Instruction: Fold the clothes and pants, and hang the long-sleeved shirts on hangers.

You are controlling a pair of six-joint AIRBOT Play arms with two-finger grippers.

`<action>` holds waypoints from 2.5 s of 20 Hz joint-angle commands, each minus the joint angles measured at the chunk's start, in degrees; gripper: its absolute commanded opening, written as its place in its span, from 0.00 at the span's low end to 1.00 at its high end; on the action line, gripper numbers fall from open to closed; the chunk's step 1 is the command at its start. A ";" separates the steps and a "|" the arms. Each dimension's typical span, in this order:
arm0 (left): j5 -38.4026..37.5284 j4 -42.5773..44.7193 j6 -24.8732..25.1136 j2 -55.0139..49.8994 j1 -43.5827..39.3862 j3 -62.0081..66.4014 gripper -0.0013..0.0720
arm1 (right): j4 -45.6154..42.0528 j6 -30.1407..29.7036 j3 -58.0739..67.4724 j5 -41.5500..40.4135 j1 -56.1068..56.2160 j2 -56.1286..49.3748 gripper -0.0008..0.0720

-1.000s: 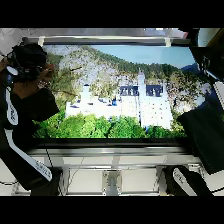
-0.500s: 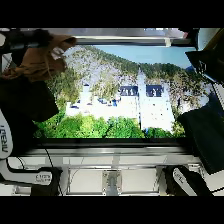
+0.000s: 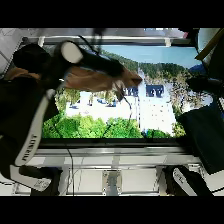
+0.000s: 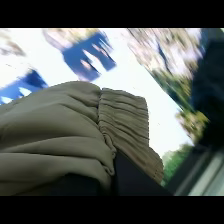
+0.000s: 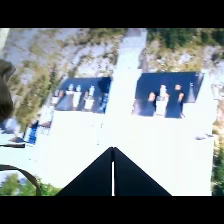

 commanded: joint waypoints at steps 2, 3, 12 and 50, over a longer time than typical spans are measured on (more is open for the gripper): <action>12.04 -10.03 -1.11 -11.54 -14.25 0.00 0.03 | -11.43 -0.11 -0.02 -2.86 0.02 -0.11 0.04; 14.97 -14.75 -0.11 -13.94 -16.02 0.13 0.03 | -12.28 -0.11 -0.02 -3.69 -0.02 -0.26 0.04; 14.12 -29.51 11.67 -24.24 -13.92 8.37 0.91 | -15.98 -0.11 -0.15 -3.13 -0.11 -4.81 0.21; -22.05 -30.40 12.07 3.93 58.84 -30.36 0.62 | 13.70 49.62 -53.48 -22.21 29.92 14.14 0.80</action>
